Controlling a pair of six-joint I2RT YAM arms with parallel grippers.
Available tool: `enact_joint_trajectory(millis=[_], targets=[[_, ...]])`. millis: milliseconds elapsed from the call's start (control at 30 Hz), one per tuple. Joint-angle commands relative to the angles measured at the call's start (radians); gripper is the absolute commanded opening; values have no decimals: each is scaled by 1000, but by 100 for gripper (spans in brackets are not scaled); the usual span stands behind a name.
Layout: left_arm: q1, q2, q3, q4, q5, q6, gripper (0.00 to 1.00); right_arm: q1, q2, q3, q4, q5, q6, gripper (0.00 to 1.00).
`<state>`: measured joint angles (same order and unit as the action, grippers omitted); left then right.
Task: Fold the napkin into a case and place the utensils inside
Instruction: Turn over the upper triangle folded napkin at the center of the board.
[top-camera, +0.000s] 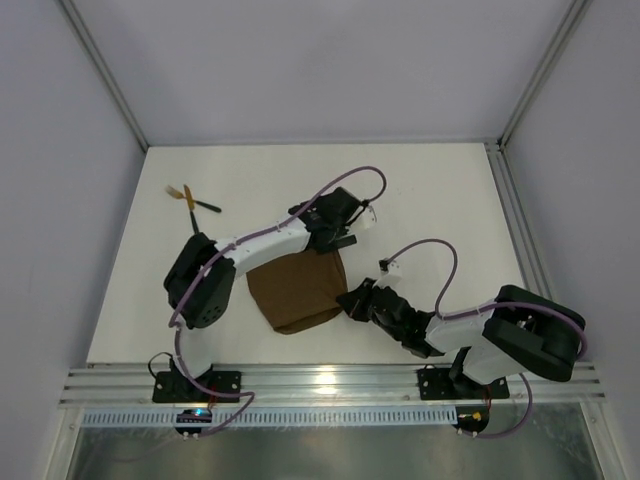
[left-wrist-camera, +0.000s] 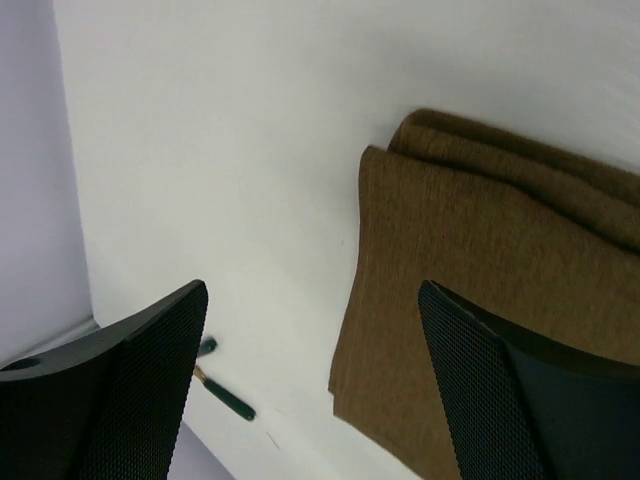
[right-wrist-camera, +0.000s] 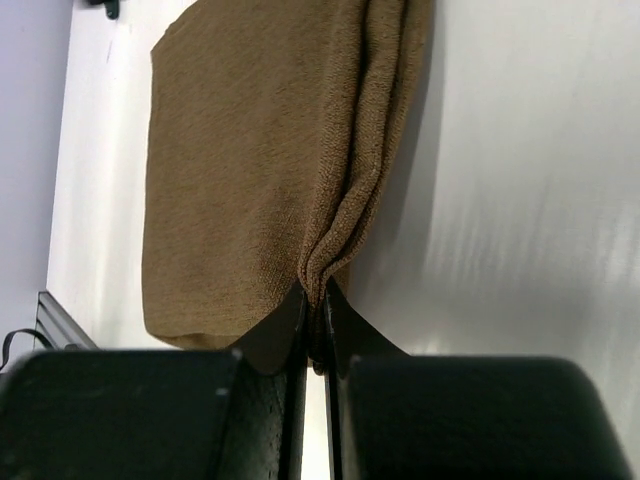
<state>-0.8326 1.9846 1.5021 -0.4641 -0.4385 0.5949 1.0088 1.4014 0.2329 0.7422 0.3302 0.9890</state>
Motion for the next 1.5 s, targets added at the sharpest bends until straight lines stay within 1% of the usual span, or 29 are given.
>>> enact_joint_trajectory(millis=[0,33,67,100,133,167,200,233,267,300,367,400,433,500,533,633,667,767,867,900,1000,1033,1167,1300,1400,1467], targets=[[1,-228,40,-152,72,-176,88,-1,-30,-20,34,82,46,4],[3,-315,30,-177,105,-219,89,-3,-28,-20,36,79,48,4],[3,-355,0,-239,125,-234,89,-4,-18,-18,42,78,59,3],[3,-394,-22,-275,156,-247,88,-4,-10,-21,42,73,66,4],[1,-432,-52,-306,190,-263,84,-7,-2,-24,57,70,74,3],[1,-501,-127,-338,287,-265,73,-10,16,-33,66,61,86,3],[1,-533,-170,-400,347,-265,68,-12,27,-41,97,58,112,3],[-2,-565,-216,-428,404,-239,63,-13,36,-47,112,55,123,3],[-10,-631,-265,-451,523,-215,57,-18,45,-55,121,41,132,3],[-20,-668,-361,-484,558,-184,56,-19,59,-55,131,35,137,3],[-81,-745,-445,-490,599,-146,54,-21,67,-44,115,18,128,3],[-103,-750,-489,-490,607,-152,54,-21,68,-38,94,15,126,3],[-130,-747,-505,-484,606,-159,54,-21,67,-34,85,12,119,3],[-143,-747,-543,-443,607,-173,57,-22,61,-23,47,13,106,3],[-146,-748,-577,-400,613,-169,61,-24,47,-18,24,13,93,3],[-163,-754,-632,-313,633,-146,65,-24,24,-4,-29,18,76,3],[-187,-753,-646,-288,629,-138,65,-26,22,-4,-29,15,70,3],[-235,-725,-693,-219,604,-104,65,-35,24,3,-43,1,54,3],[-275,-698,-721,-188,604,-83,63,-41,25,8,-58,-3,39,3],[-302,-696,-729,-185,609,-81,63,-44,27,8,-61,-6,37,3],[-336,-698,-750,-168,601,-69,61,-49,25,8,-63,-11,30,3],[-336,-692,-755,-160,580,-64,60,-52,25,8,-63,-11,28,3],[-335,-652,-805,-96,414,-49,60,-58,21,8,-64,-25,20,3],[-332,-670,-870,-82,376,-37,61,-67,4,2,-78,-37,5,3],[-312,-691,-905,-111,369,-44,56,-79,-22,-10,-98,-45,-3,3],[-289,-716,-924,-123,366,-37,55,-85,-36,-21,-107,-51,-10,3]])
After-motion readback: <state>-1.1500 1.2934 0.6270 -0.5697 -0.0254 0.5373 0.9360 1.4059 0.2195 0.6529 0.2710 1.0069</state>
